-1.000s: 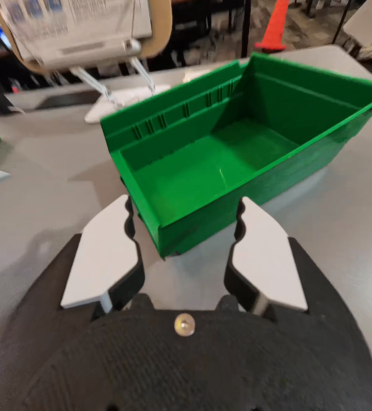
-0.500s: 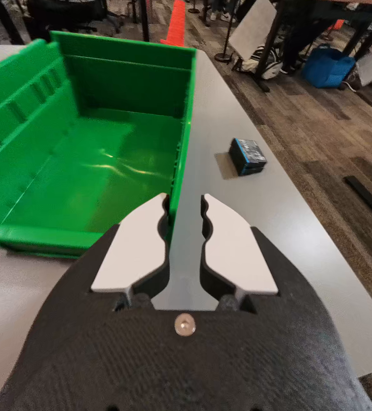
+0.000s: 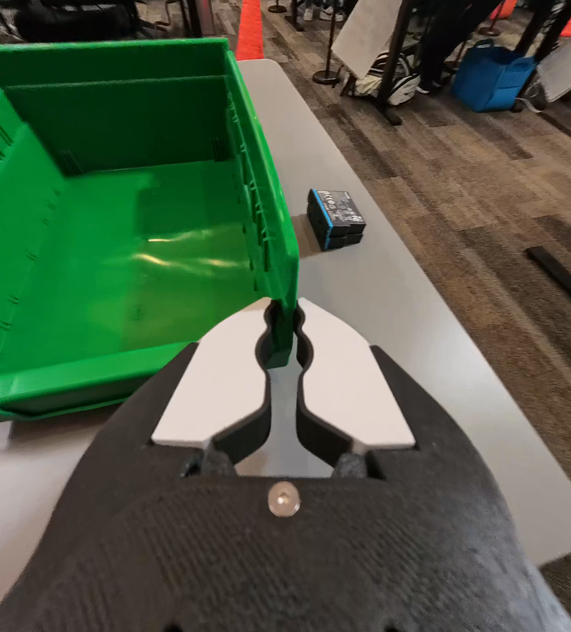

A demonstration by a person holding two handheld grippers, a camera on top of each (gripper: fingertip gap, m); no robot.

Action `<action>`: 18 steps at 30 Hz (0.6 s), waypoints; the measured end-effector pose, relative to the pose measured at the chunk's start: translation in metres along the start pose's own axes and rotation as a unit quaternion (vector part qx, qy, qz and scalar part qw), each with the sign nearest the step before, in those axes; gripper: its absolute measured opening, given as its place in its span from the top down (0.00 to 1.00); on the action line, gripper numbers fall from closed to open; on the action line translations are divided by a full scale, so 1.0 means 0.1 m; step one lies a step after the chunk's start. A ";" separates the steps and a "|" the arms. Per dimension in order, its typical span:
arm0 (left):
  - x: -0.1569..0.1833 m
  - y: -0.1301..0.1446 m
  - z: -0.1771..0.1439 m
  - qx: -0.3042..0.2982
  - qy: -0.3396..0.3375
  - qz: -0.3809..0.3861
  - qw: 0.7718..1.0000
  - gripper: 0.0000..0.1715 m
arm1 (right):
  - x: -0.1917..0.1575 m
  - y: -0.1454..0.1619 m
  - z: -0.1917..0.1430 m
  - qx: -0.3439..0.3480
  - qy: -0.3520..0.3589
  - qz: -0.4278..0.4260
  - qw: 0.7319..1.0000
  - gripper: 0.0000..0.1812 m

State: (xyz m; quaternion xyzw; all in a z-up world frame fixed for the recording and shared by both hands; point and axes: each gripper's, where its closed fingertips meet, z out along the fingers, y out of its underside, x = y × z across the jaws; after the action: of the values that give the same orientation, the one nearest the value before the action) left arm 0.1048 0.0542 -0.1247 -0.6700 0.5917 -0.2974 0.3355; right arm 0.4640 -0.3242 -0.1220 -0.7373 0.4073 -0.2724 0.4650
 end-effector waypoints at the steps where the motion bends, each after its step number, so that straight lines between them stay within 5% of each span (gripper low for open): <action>1: -0.02 0.00 -0.01 0.002 -0.001 -0.003 1.000 0.70 | 0.02 0.00 -0.01 -0.005 0.016 -0.012 1.000 0.94; 3: -0.07 -0.02 -0.03 0.008 -0.002 -0.013 1.000 0.70 | 0.04 -0.03 -0.08 -0.006 0.047 -0.033 0.998 0.92; 7: -0.14 -0.04 -0.05 0.015 0.001 -0.037 0.999 0.70 | -0.04 -0.43 -0.41 0.083 0.081 -0.047 0.992 0.62; 11: -0.16 -0.01 -0.03 0.012 0.012 -0.060 0.998 0.70 | -0.65 -0.77 -0.72 0.165 -0.025 -0.035 0.985 0.60; 18: -0.25 0.01 -0.03 0.013 0.004 -0.066 0.998 0.70 | -1.68 -0.48 -0.56 0.076 -0.198 0.009 0.977 0.58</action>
State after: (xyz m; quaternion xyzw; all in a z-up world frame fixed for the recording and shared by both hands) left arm 0.0990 0.0789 -0.1239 -0.7015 0.5440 -0.3294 0.3216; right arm 0.3490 -0.1955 -0.0589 -0.7357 0.2917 -0.1471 0.5933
